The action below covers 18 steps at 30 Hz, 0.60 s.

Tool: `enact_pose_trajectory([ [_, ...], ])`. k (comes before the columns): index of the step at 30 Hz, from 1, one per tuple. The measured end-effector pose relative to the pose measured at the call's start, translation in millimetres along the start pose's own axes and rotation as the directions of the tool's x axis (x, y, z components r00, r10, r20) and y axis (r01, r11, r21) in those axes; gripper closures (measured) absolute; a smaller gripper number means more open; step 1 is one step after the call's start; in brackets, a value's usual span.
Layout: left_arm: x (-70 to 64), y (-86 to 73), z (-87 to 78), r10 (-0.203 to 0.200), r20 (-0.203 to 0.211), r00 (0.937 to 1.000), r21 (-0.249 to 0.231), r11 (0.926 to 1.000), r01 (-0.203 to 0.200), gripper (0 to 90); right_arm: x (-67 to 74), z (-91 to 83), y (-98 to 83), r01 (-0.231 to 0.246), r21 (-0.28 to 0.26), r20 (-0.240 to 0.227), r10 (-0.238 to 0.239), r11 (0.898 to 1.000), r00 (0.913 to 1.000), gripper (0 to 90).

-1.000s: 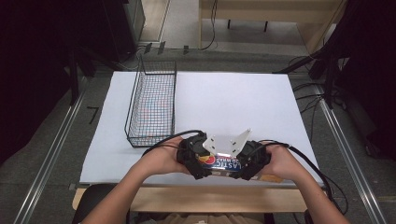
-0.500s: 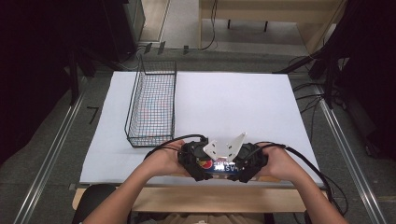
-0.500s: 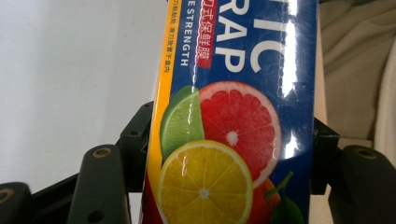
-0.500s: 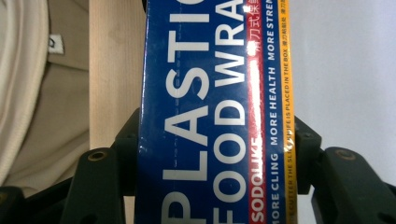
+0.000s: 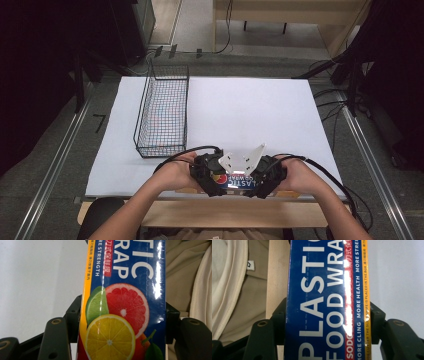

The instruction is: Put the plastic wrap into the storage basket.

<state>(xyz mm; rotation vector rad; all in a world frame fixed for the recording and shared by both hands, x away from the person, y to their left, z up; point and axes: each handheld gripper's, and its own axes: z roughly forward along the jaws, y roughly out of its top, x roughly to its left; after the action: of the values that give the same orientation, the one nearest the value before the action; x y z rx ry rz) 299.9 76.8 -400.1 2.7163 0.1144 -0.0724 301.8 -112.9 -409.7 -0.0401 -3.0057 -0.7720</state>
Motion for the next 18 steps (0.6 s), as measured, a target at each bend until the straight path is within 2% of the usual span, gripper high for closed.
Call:
enact_pose_trajectory([
  [1,0.5,0.1,-0.4,0.002,-0.001,1.0,0.003,1.0,-0.002,39.3,0.9,0.2,-0.2,-0.014,-0.002,-0.004,0.014,1.0,0.9999,39.3],
  [4,0.5,-0.2,-1.2,-0.026,0.014,0.9996,0.001,0.9997,0.026,39.4,-1.0,-0.3,-0.6,0.001,-0.01,0.001,-0.001,1.0,1.0,38.8],
  [5,0.5,-0.4,-1.6,-0.023,0.011,0.9997,0.002,0.9997,0.023,39.4,-1.3,-0.5,-1.1,-0.002,-0.02,0.001,0.002,1.0,1.0,38.7],
  [6,0.7,-0.9,-1.9,-0.027,0.011,0.9996,0.007,0.9996,0.027,39.4,-0.9,-1.4,-1.6,-0.02,-0.015,-0.008,0.02,1.0,0.9998,38.1],
  [7,0.6,-1.3,-2.2,-0.027,0.006,0.9996,0.005,0.9996,0.027,39.4,-3.2,-2.1,-2.6,-0.01,-0.038,-0.006,0.01,0.999,0.9999,38.0],
  [9,1.2,-1.8,-3.6,-0.033,0.007,0.9994,0.004,0.9994,0.033,39.3,-3.4,-4.9,-5.0,-0.03,-0.057,-0.009,0.03,0.998,0.9995,37.6],
  [12,1.0,-2.5,-5.2,-0.044,0.008,0.999,0.003,0.999,0.044,39.4,-4.7,-9.5,-9.1,-0.026,-0.094,-0.002,0.026,0.995,0.9996,36.1],
  [13,1.1,-2.9,-5.8,-0.046,0.005,0.9989,0.01,0.9989,0.046,39.4,-4.8,-10.4,-10.2,-0.023,-0.105,0.004,0.023,0.994,0.9997,33.1],
  [15,1.3,-4.3,-6.4,-0.048,0.003,0.9988,0.014,0.9987,0.048,39.4,-2.6,-12.6,-12.8,0.003,-0.11,0.062,0.004,0.994,0.9981,27.6],
  [18,1.9,-6.6,-8.1,-0.063,0.006,0.998,0.017,0.9979,0.062,39.3,-0.7,-16.3,-17.6,0.016,-0.108,0.089,-0.006,0.994,0.996,26.7],
])
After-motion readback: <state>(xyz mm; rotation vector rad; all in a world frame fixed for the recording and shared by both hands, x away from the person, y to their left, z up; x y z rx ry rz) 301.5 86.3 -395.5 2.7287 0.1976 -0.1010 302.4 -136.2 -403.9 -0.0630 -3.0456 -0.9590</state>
